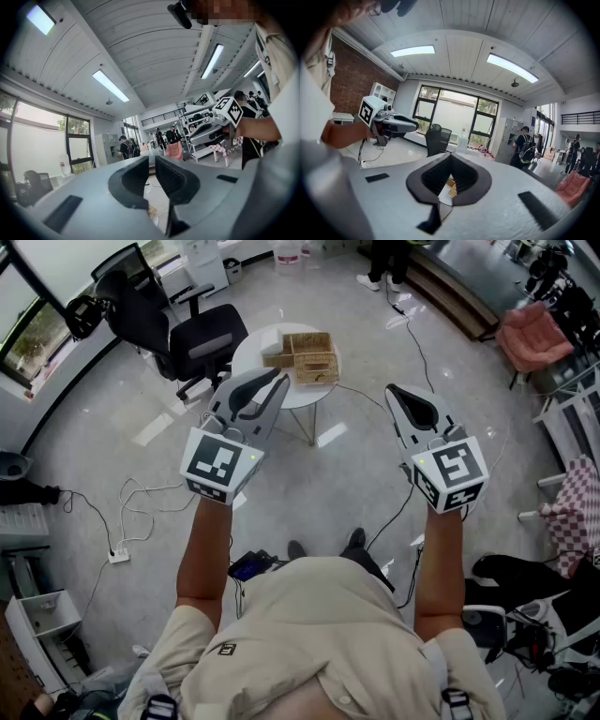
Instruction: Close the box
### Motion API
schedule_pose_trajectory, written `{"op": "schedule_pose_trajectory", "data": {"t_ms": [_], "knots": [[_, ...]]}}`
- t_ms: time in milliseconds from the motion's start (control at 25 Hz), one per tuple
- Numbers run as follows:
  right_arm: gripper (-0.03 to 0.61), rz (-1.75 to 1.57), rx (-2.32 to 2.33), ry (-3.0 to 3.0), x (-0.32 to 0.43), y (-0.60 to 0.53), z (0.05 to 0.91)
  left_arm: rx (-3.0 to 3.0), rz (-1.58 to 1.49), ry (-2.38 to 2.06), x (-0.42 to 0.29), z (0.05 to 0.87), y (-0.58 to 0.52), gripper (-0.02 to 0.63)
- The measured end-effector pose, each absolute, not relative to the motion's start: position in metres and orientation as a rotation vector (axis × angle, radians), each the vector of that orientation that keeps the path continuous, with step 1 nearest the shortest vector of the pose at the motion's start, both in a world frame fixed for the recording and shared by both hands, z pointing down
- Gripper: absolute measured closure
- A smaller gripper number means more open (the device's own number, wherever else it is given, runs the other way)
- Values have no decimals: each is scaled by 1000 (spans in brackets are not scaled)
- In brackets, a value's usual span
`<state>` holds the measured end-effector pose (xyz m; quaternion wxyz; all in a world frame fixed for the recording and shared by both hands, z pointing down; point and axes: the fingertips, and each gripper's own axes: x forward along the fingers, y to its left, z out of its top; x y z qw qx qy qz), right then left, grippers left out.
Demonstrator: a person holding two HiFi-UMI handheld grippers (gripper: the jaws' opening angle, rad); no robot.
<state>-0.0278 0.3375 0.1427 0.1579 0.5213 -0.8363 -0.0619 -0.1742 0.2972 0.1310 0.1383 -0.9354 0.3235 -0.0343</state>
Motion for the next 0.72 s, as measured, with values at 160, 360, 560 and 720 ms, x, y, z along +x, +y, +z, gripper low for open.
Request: {"op": "schedule_pose_trajectory", "data": {"t_ms": [160,360,560,720], "knots": [[588,-174,1491,-2391,-29,336,144,-2709,-100,939,-176,133,296,571],[588,-172,1475,-2400,-34,331,145,-2711,-111,956,-182,134,293,571],[588,-154,1448,-2426,-21,303,148,-2712,-143,992,-169,138,269,571],[586,-144,1418,-2471,-6,278,154,-2712,-173,1037,-155,147,249,571]]}}
